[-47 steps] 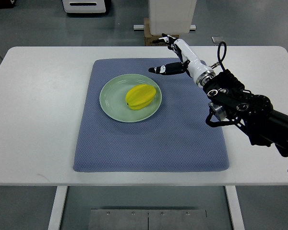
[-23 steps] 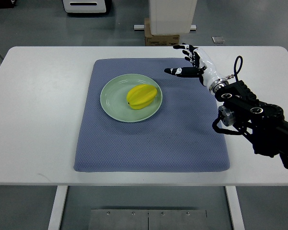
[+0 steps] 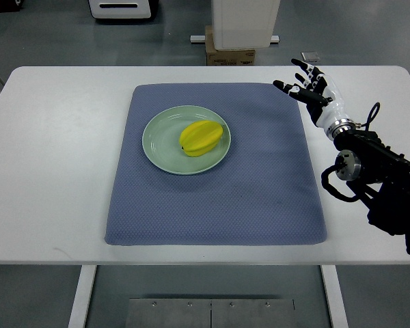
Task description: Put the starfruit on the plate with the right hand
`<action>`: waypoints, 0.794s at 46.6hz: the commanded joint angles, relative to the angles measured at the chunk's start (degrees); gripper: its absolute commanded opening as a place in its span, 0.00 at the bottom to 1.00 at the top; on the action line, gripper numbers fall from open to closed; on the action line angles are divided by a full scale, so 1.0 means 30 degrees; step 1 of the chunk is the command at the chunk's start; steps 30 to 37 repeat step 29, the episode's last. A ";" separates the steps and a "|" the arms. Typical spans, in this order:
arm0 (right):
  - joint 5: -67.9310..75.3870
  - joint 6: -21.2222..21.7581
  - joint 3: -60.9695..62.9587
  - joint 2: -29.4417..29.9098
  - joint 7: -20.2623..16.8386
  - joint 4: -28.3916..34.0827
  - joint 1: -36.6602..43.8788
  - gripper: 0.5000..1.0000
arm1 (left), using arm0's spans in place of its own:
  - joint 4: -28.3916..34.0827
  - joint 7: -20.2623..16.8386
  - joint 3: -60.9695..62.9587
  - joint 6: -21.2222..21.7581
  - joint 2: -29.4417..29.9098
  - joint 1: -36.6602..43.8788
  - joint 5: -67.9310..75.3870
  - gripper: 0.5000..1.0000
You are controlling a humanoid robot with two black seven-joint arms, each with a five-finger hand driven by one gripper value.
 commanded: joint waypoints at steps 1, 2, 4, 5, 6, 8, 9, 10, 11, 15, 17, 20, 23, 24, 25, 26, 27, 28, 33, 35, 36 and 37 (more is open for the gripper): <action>-0.0003 0.0890 0.1174 0.0029 -0.0024 -0.0743 -0.0362 1.00 | 0.0000 0.0000 0.0000 -0.0003 -0.0001 0.0000 0.0000 1.00; -0.0003 0.1125 0.1437 0.0029 -0.0024 -0.0977 -0.0391 1.00 | 0.0000 0.0000 0.0000 -0.0003 -0.0001 -0.0029 0.0000 1.00; 0.0026 0.1594 0.1877 0.0029 -0.0024 -0.1475 -0.0450 1.00 | 0.0000 0.0000 0.0000 -0.0003 -0.0001 -0.0001 0.0000 1.00; 0.0113 0.1799 0.2053 0.0029 -0.0024 -0.1651 -0.0479 1.00 | 0.0000 0.0000 0.0000 -0.0003 -0.0001 0.0000 0.0000 1.00; 0.0201 0.1975 0.2200 0.0029 -0.0024 -0.1827 -0.0508 1.00 | 0.0000 0.0000 0.0000 -0.0003 -0.0001 0.0000 0.0000 1.00; 0.0552 0.2298 0.2493 0.0029 -0.0024 -0.2150 -0.0538 1.00 | 0.0000 0.0000 0.0000 -0.0003 -0.0001 0.0000 0.0000 1.00; 0.0815 0.2415 0.2582 0.0000 -0.0024 -0.2267 -0.0538 1.00 | 0.0000 0.0000 0.0000 -0.0003 -0.0001 -0.0029 0.0000 1.00; 0.1049 0.2532 0.2641 -0.0001 -0.0024 -0.2384 -0.0567 1.00 | 0.0000 0.0000 0.0000 -0.0003 -0.0001 -0.0001 0.0000 1.00; 0.1342 0.2649 0.2641 -0.0030 -0.0024 -0.2502 -0.0567 1.00 | 0.0000 0.0000 0.0000 -0.0003 -0.0001 0.0000 0.0000 1.00; 0.2514 0.3089 0.2641 -0.0088 -0.0024 -0.2941 -0.0830 1.00 | 0.0000 0.0000 0.0000 -0.0003 -0.0001 -0.0001 0.0000 1.00; 0.3012 0.3323 0.2641 -0.0234 -0.0053 -0.3059 -0.0948 1.00 | 0.0000 0.0000 0.0000 -0.0003 -0.0001 0.0000 0.0000 1.00; 0.3307 0.3529 0.2641 -0.0294 -0.0024 -0.3089 -0.1152 1.00 | 0.0000 0.0000 0.0000 -0.0003 -0.0001 0.0000 0.0000 1.00; 0.3308 0.3617 0.2641 -0.0294 0.0064 -0.3089 -0.1358 1.00 | 0.0000 0.0000 0.0000 -0.0003 -0.0001 0.0000 0.0000 1.00; 0.3308 0.3617 0.2641 -0.0294 0.0093 -0.3089 -0.1358 1.00 | 0.0000 0.0000 0.0000 -0.0003 -0.0001 0.0000 0.0000 1.00; 0.3308 0.3617 0.2641 -0.0294 0.0122 -0.3118 -0.1387 1.00 | 0.0000 0.0000 0.0000 -0.0003 -0.0001 0.0000 0.0000 1.00; 0.3308 0.3617 0.2641 -0.0294 0.0151 -0.3118 -0.1417 1.00 | 0.0000 0.0000 0.0000 -0.0003 -0.0001 -0.0029 0.0000 1.00; 0.3308 0.3617 0.2641 -0.0294 0.0152 -0.3118 -0.1446 1.00 | 0.0000 0.0000 0.0000 -0.0003 -0.0001 -0.0001 0.0000 1.00; 0.3308 0.3617 0.2641 -0.0265 0.0152 -0.3118 -0.1504 1.00 | 0.0000 0.0000 0.0000 -0.0003 -0.0001 0.0000 0.0000 1.00; 0.3308 0.3617 0.2641 -0.0293 0.0152 -0.3118 -0.1534 1.00 | 0.0000 0.0000 0.0000 -0.0003 -0.0001 -0.0029 0.0000 1.00; 0.3308 0.3617 0.2641 -0.0293 0.0152 -0.3118 -0.1534 1.00 | 0.0000 0.0000 0.0000 -0.0003 -0.0001 -0.0029 0.0000 1.00; 0.3308 0.3617 0.2641 -0.0293 0.0152 -0.3118 -0.1534 1.00 | 0.0000 0.0000 0.0000 -0.0003 -0.0001 -0.0029 0.0000 1.00; 0.3308 0.3617 0.2641 -0.0293 0.0152 -0.3118 -0.1534 1.00 | 0.0000 0.0000 0.0000 -0.0003 -0.0001 -0.0029 0.0000 1.00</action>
